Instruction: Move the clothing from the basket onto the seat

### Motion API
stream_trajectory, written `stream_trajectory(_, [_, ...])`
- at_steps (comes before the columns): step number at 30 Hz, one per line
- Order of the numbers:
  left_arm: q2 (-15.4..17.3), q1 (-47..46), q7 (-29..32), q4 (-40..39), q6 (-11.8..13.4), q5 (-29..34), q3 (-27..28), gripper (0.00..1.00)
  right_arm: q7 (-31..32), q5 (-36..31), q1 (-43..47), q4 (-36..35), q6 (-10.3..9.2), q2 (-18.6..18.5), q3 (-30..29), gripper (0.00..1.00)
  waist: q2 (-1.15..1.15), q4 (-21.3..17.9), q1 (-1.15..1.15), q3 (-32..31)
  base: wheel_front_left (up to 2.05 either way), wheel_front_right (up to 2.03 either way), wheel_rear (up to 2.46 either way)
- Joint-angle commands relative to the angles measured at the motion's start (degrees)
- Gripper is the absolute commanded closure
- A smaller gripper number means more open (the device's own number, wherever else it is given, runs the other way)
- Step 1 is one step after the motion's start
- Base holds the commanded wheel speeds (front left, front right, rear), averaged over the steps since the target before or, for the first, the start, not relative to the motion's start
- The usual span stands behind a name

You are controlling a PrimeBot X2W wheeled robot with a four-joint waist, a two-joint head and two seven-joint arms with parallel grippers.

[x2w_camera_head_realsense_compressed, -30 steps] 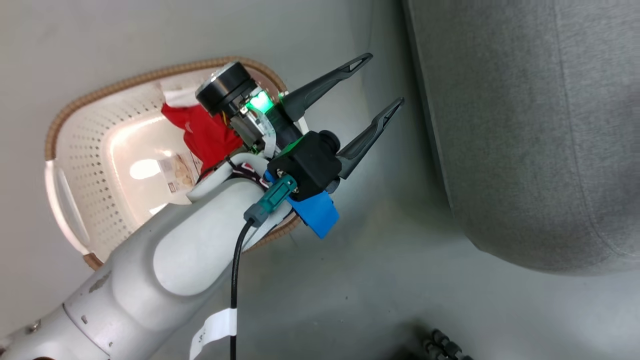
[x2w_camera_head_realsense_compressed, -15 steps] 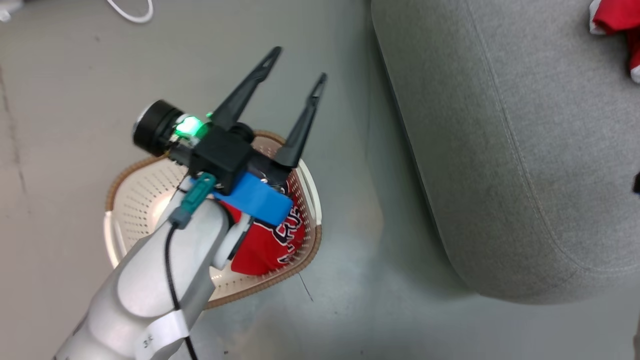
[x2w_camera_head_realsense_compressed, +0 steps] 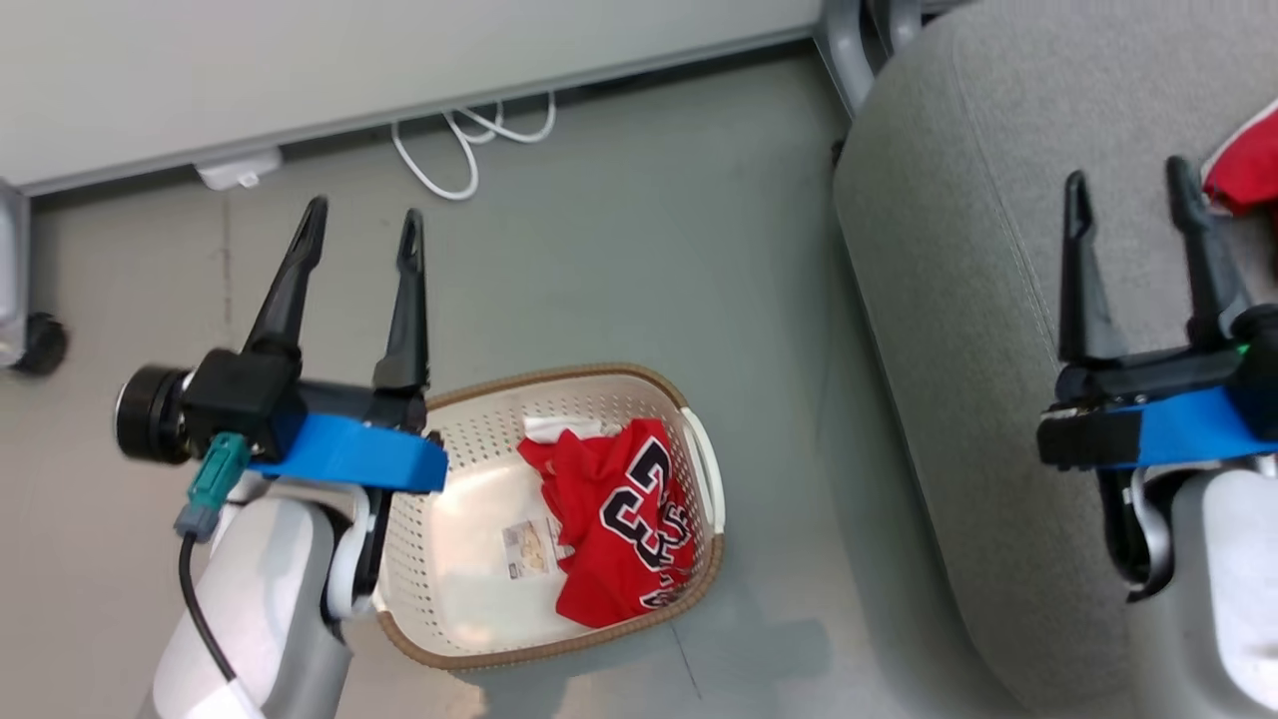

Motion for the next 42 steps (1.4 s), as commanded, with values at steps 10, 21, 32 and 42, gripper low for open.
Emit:
stream_trajectory(10, [-4.03, 10.51, -0.15, 1.29, -3.07, 4.04, 9.49, 0.00, -0.06, 2.09, 7.04, 3.10, 0.01, 1.30, 2.71, 0.00, 0.00, 4.62, 0.01, -8.50, 0.00, 0.00, 0.00])
stream_trajectory(21, [-7.41, 15.55, -0.15, 1.69, -5.67, 7.36, 13.04, 0.00, -0.06, 2.85, 13.07, 4.06, 0.01, 2.03, 2.72, 0.00, 0.00, 5.96, 0.01, -11.38, 0.00, 0.00, 0.00])
stream_trajectory(32, [-8.42, 16.57, -0.15, 2.84, -6.98, 8.73, 14.55, 0.00, -0.06, 3.28, 15.33, 4.62, 0.01, 2.41, 2.84, 0.00, 0.00, 6.40, 0.01, -12.31, 0.00, 0.00, 0.00])
stream_trajectory(42, [-8.86, 16.63, -0.15, 3.14, -7.54, 9.44, 15.38, 0.00, -0.06, 3.41, 15.85, 4.95, 0.01, 2.63, 2.90, 0.00, 0.00, 6.53, 0.01, -12.49, 0.00, 0.00, 0.00])
